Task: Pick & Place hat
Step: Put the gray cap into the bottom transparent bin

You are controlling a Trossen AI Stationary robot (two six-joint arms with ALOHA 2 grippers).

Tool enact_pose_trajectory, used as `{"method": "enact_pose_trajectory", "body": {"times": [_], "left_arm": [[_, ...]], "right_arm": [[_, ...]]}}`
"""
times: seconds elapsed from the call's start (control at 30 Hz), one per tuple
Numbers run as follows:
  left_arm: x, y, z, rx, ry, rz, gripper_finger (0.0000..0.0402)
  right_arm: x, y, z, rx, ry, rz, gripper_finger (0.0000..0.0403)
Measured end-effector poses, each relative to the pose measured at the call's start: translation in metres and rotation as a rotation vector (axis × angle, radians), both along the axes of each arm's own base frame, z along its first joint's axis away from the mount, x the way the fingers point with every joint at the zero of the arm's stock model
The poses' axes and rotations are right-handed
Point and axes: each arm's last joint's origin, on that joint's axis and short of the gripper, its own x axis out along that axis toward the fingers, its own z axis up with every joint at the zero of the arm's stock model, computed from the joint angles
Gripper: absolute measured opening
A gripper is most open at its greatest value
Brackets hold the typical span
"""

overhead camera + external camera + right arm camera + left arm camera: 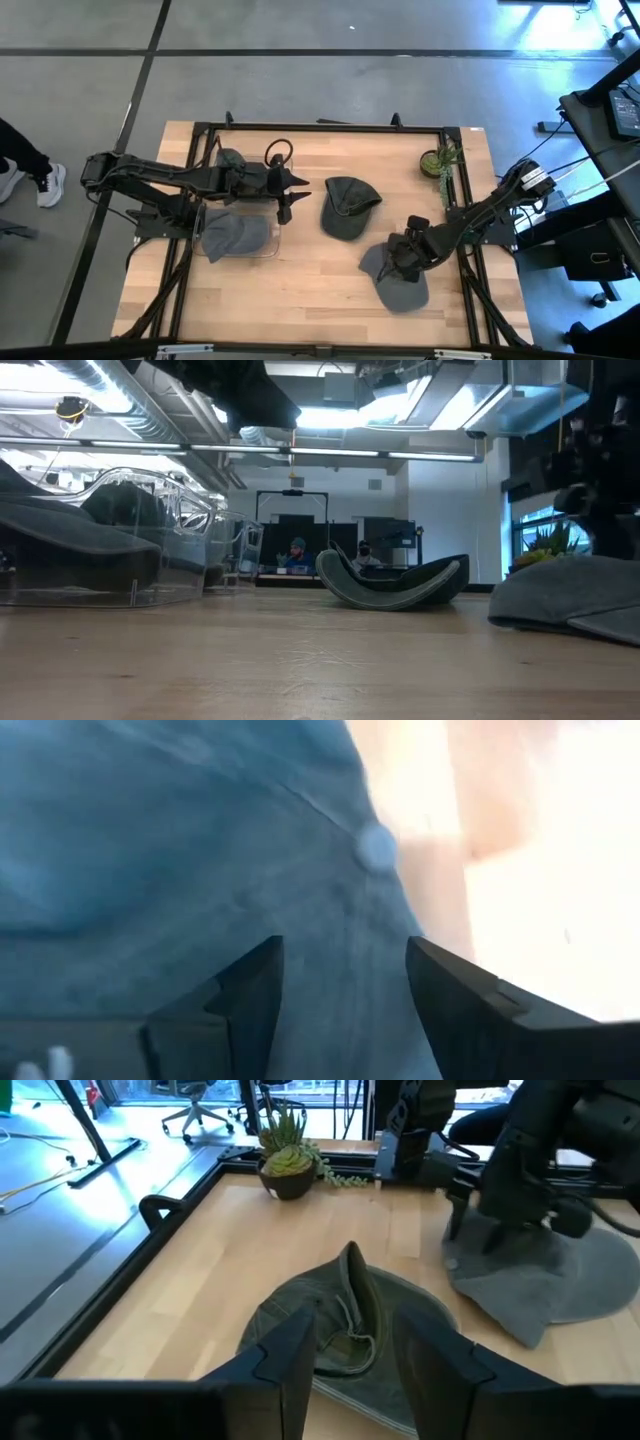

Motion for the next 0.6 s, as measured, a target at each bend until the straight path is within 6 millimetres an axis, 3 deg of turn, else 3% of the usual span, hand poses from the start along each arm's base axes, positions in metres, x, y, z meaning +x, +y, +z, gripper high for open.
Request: {"method": "enact_pose_trajectory", "body": {"times": [0.37,0.6], "left_arm": [[0.000,0.000,0.000,0.007,0.002,-0.003,0.0130],[0.000,0.000,0.000,0.008,0.002,-0.003,0.0129]], "right_arm": [[-0.008,-0.022,-0.022,0.062,0.076,-0.073,0.0211],[-0.004,-0.028,-0.035,0.140,-0.036,-0.026,0.0205]]}}
